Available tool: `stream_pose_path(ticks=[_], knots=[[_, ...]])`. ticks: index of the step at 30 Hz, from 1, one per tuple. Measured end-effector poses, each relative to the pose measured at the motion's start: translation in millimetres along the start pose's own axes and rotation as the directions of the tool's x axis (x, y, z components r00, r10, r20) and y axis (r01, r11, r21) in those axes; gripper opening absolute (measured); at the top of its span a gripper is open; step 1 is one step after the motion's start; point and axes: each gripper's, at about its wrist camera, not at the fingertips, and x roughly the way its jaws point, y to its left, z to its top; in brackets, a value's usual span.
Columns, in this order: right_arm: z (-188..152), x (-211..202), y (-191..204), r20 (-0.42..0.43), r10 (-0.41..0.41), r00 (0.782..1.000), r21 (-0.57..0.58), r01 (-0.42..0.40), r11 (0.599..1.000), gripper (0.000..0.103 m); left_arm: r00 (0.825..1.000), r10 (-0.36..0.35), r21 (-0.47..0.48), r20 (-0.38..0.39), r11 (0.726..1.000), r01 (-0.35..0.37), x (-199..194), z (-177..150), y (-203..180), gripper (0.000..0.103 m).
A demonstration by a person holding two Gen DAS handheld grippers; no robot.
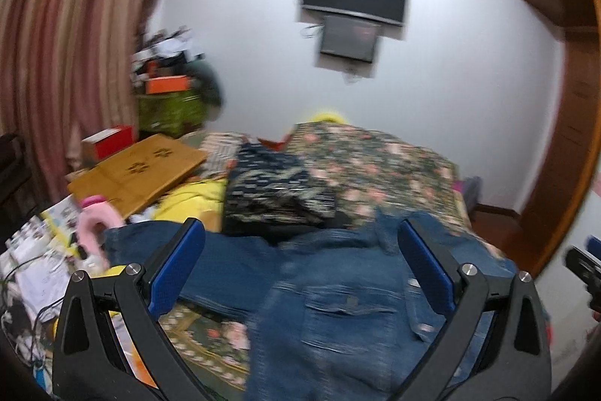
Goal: Fold large clothes
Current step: 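Grasp the denim jacket sleeve cuff with the left gripper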
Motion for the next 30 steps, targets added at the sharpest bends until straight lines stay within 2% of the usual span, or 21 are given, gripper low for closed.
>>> stream_pose_path(ticks=[4,9,12,15,17,19,22,27,30], knots=[[2.7,26.3,-1.5,-0.035,-0.062,0.997,-0.018,0.061,0.998,0.101,0.993,0.107,-0.029,-0.049,0.994,-0.108,34.8,-3.0,44.4,0.103],[4.7,56.7,-9.2,-0.082,-0.131,0.988,-0.03,0.129,0.991,0.101,0.966,0.183,-0.111,-0.185,0.972,-0.205,80.8,-15.6,114.8,0.103],[3.0,74.8,-14.5,-0.124,-0.162,0.979,-0.018,0.161,0.987,0.101,0.944,0.161,-0.212,-0.288,0.951,-0.227,111.7,-29.9,158.8,0.103],[0.8,92.2,-18.3,-0.167,-0.157,0.973,0.006,0.16,0.987,0.101,0.914,0.139,-0.297,-0.382,0.918,-0.264,141.7,-47.7,197.0,0.096],[-1.6,99.2,-20.0,-0.191,-0.144,0.971,0.02,0.151,0.988,0.101,0.894,0.1,-0.366,-0.437,0.888,-0.279,159.9,-62.6,220.2,0.092],[-4.0,105.6,-21.7,-0.208,-0.136,0.969,0.028,0.145,0.989,0.101,0.873,0.042,-0.452,-0.485,0.843,-0.292,176.2,-80.0,242.3,0.085],[-7.4,114.1,-21.1,-0.234,-0.139,0.962,0.02,0.147,0.989,0.101,0.842,-0.027,-0.538,-0.539,0.78,-0.32,199.2,-103.3,268.1,0.073],[-10.6,123.4,-23.5,-0.264,-0.134,0.955,0.023,0.145,0.989,0.101,0.805,-0.101,-0.613,-0.584,0.705,-0.356,227.4,-135.8,289.5,0.065],[-10.9,126.2,-24.6,-0.274,-0.131,0.953,0.028,0.144,0.989,0.101,0.793,-0.118,-0.621,-0.597,0.695,-0.364,236.2,-147.3,288.3,0.053]])
